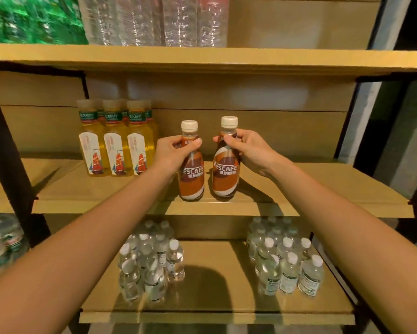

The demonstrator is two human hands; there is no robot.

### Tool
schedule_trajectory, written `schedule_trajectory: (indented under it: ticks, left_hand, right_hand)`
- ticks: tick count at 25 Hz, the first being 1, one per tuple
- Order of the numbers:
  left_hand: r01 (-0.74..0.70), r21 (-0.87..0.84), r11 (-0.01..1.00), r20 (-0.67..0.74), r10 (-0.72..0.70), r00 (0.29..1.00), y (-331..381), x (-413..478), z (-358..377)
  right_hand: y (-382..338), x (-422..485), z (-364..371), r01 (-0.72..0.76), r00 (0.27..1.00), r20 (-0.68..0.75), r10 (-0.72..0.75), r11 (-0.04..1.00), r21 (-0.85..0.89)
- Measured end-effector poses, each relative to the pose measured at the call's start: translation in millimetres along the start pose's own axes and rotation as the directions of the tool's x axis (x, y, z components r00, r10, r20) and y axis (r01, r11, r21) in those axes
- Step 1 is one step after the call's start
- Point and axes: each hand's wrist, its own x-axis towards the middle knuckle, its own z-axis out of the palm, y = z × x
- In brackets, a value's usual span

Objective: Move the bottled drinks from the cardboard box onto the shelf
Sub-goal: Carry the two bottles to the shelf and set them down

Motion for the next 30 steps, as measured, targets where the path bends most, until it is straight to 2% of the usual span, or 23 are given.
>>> schedule_trajectory:
  ticks: [5,10,15,18,21,23,25,26,27,30]
  left_hand:
    - [-0.043,-0.008,0.999,0.076,0.043,0.996,-17,36,14]
    - [-0.06,-0.019,0.998,0.143,0.062,0.988,-29,56,20]
    - [-0.066,-0.025,0.997,0.14,0.069,0.988,-37,58,26]
    - [-0.004,-0.02,1.0,0.151,0.007,0.989,-45,53,27]
    - [0.085,0.14,0.986,0.208,-0.114,0.972,-69,42,16]
    - [0.032,0.434,0.9,0.227,-0.144,0.963,-88,32,5]
    - [-0.121,0.715,0.689,0.238,-0.076,0.968,-103,28,1]
    - [-0.182,0.785,0.592,0.256,-0.042,0.966,-106,29,2]
    - [-0.208,0.818,0.536,0.268,-0.035,0.963,-107,30,6]
    - [-0.217,0.85,0.48,0.285,-0.072,0.956,-104,33,17]
  right_hand:
    - [21,29,-11,-0.007,1.0,0.009,0.008,1.0,-0.012]
    - [40,47,-23,-0.022,0.999,-0.027,0.023,0.999,0.049]
    - [49,54,-21,-0.012,1.0,0.02,0.011,1.0,0.019]
    - [48,52,-17,-0.04,0.999,0.009,0.04,0.999,0.005]
    - [63,33,-19,-0.11,0.994,-0.021,0.109,0.989,-0.096]
    - [81,10,-18,-0.15,0.987,-0.091,0.133,0.965,-0.216]
    - [92,-9,-11,-0.186,0.978,-0.143,0.15,0.942,-0.279]
    - [97,-12,-7,-0.192,0.976,-0.17,0.139,0.916,-0.353]
    - [100,-12,-3,-0.199,0.974,-0.192,0.122,0.865,-0.46]
    - [106,-1,7,-0.203,0.975,-0.214,0.062,0.64,-0.741]
